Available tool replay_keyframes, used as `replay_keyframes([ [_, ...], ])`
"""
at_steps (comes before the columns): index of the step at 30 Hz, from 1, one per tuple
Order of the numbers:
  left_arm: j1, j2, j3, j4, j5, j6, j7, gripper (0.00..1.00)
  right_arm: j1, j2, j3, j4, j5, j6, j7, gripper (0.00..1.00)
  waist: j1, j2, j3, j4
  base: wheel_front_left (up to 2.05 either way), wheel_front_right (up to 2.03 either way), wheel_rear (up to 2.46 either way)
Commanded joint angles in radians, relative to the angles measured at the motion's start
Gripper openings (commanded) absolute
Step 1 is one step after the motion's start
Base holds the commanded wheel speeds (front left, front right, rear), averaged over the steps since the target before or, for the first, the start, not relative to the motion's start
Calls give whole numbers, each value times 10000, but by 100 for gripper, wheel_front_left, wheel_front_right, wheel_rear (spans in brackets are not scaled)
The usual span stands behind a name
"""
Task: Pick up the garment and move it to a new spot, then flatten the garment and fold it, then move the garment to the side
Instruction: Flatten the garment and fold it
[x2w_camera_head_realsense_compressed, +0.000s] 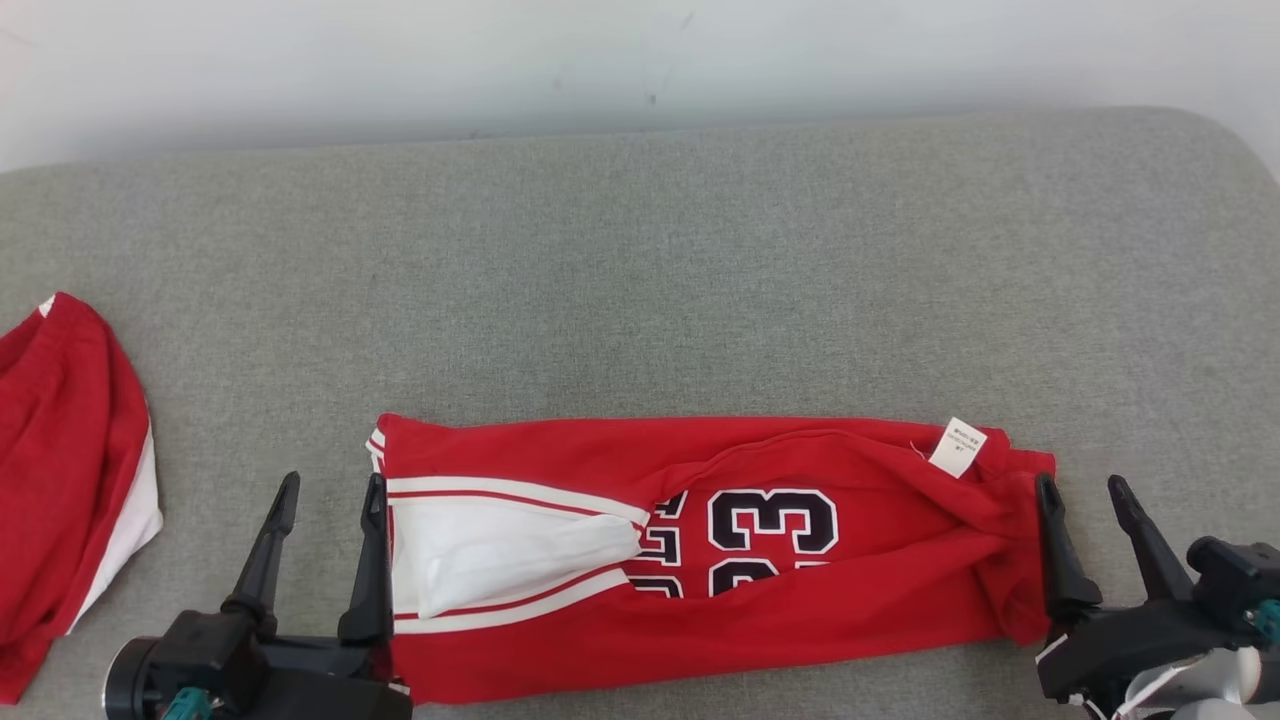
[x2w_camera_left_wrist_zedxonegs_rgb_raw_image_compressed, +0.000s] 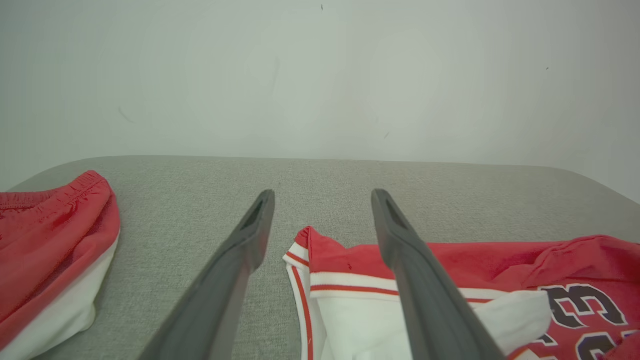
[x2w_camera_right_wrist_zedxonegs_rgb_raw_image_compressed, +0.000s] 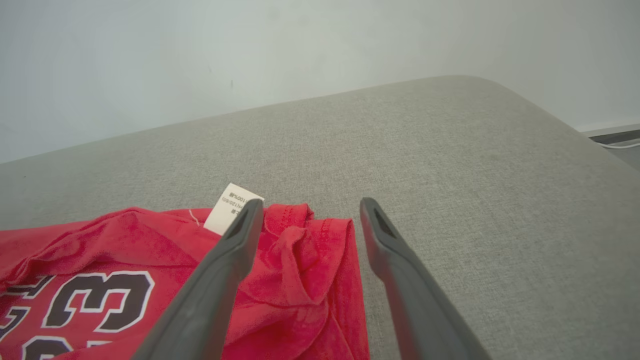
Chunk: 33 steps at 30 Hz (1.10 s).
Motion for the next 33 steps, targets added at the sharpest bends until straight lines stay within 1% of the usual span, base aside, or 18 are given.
replay_keyframes([
  [1, -76, -27, 31, 51, 82, -29, -70, 100, -134, -84, 68, 181, 106, 0, -51, 100, 0, -1, 92, 43, 0, 0, 0],
  [4, -154, -155, 17, 121, 197, -159, -70, 100, -549, -169, 222, 1039, 250, 0, -78, 100, 0, -1, 240, 79, 0, 0, 0],
  [11, -387, -389, 110, 279, 402, -432, -70, 100, -1371, -29, 423, 2966, 811, 0, -483, 100, 0, -1, 591, 174, 0, 0, 0],
  [13, -434, -447, 167, 324, 446, -512, -71, 100, -1415, -28, 499, 3409, 915, 0, -645, 100, 0, -1, 630, 232, 0, 0, 0],
  [17, -491, -537, 344, 372, 512, -623, -71, 100, -1255, 177, 802, 4045, 1257, 0, -942, 100, 0, -1, 666, 261, 0, 0, 0],
  [18, -485, -539, 403, 372, 523, -658, -71, 100, -1241, 241, 858, 4134, 1356, 2, -1018, 98, 0, -1, 679, 240, 0, 0, 0],
  [19, -472, -554, 464, 361, 520, -680, -71, 100, -1236, 297, 938, 4222, 1462, 2, -1072, 47, 0, -1, 693, 206, 0, 0, 0],
  [20, -457, -580, 506, 357, 542, -674, -71, 100, -1249, 305, 969, 4306, 1508, 2, -1134, 31, 0, -1, 695, 178, 0, 0, 0],
  [21, -442, -601, 563, 358, 570, -688, -71, 100, -1283, 315, 982, 4368, 1626, 0, -1200, 0, 0, -1, 698, 147, 0, 0, 0],
  [25, -457, -668, 676, 353, 681, -762, -71, 100, -1414, -12, 775, 4406, 1952, -18, -1383, 0, 0, -1, 702, 83, 0, 0, 0],
  [28, -502, -744, 758, 306, 778, -858, -71, 100, -1487, -502, 293, 4236, 2120, -33, -1479, 0, 0, -1, 727, 54, 0, 0, 0],
  [29, -502, -744, 758, 306, 778, -858, -71, 100, -1487, -502, 293, 4236, 2120, -33, -1479, 0, 0, -1, 727, 54, 0, 0, 0],
  [33, -488, -815, 848, 285, 849, -886, -71, 100, -1357, -906, -381, 3861, 2056, -9, -1498, 0, 0, -1, 745, 25, 0, 0, 0],
])
